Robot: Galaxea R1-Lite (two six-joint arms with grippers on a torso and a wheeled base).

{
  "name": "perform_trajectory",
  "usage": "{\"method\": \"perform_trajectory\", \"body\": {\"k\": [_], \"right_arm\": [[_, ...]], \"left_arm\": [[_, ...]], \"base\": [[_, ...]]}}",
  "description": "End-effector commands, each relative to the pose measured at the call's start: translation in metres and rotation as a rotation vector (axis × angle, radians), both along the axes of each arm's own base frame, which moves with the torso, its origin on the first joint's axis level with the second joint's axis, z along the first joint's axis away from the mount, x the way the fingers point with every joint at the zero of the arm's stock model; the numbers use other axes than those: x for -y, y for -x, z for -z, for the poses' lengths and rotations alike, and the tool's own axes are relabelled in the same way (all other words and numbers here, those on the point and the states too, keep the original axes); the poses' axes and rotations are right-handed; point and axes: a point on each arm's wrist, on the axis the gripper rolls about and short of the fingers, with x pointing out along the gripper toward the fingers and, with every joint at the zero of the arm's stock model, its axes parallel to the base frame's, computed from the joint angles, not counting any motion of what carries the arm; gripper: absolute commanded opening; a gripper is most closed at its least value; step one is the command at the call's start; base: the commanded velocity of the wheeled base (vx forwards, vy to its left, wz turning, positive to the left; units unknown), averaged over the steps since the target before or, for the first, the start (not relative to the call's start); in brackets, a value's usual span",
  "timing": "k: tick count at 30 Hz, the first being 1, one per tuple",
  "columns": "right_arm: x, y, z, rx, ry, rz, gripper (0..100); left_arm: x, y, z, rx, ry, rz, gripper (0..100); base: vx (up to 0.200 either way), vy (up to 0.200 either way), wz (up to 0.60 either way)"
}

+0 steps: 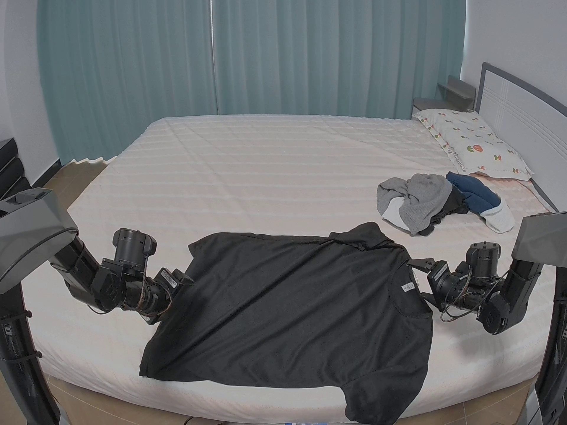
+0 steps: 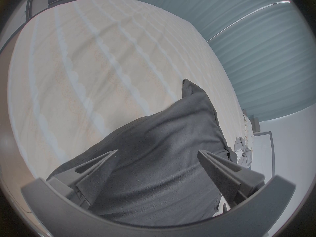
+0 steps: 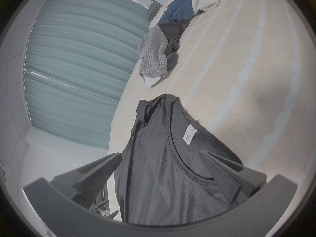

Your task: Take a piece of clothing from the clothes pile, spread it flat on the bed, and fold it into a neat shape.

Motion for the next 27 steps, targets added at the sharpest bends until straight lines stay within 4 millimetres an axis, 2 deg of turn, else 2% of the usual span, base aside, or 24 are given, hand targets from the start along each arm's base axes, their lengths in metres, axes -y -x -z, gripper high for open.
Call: {"method": "perform_trajectory", "body": {"k": [1,6,8,11,16,23,27], "right_arm": [[0.000,0.000,0.001,-0.003,0.000,-0.001,100],[0.000,0.000,0.002,-0.005,0.000,-0.001,100],[0.000,0.000,0.001,-0.003,0.000,-0.001,100],[0.000,0.000,0.002,-0.006,0.000,-0.001,100],[0.000,-0.001,0.003,-0.008,0.001,-0.001,100],[0.000,-0.001,0.004,-0.009,0.001,-0.001,100],[0.000,0.000,0.004,-0.012,0.002,-0.002,100]], "left_arm": [[0.000,0.000,0.001,-0.005,0.000,-0.001,100],[0.000,-0.002,0.001,0.000,-0.001,-0.002,100],[0.000,-0.004,-0.001,0.009,0.001,-0.004,100],[-0.002,-0.019,-0.009,0.059,0.009,-0.019,100],[-0.011,-0.043,-0.010,0.099,0.003,-0.065,100],[-0.012,-0.044,-0.003,0.084,-0.010,-0.088,100],[-0.024,-0.045,-0.007,0.093,0.015,-0.123,100]], "base": [[-0.200,0.000,0.00],[-0.200,0.000,0.00],[0.000,0.000,0.00],[0.000,0.000,0.00],[0.000,0.000,0.00],[0.000,0.000,0.00],[0.000,0.000,0.00]]}}
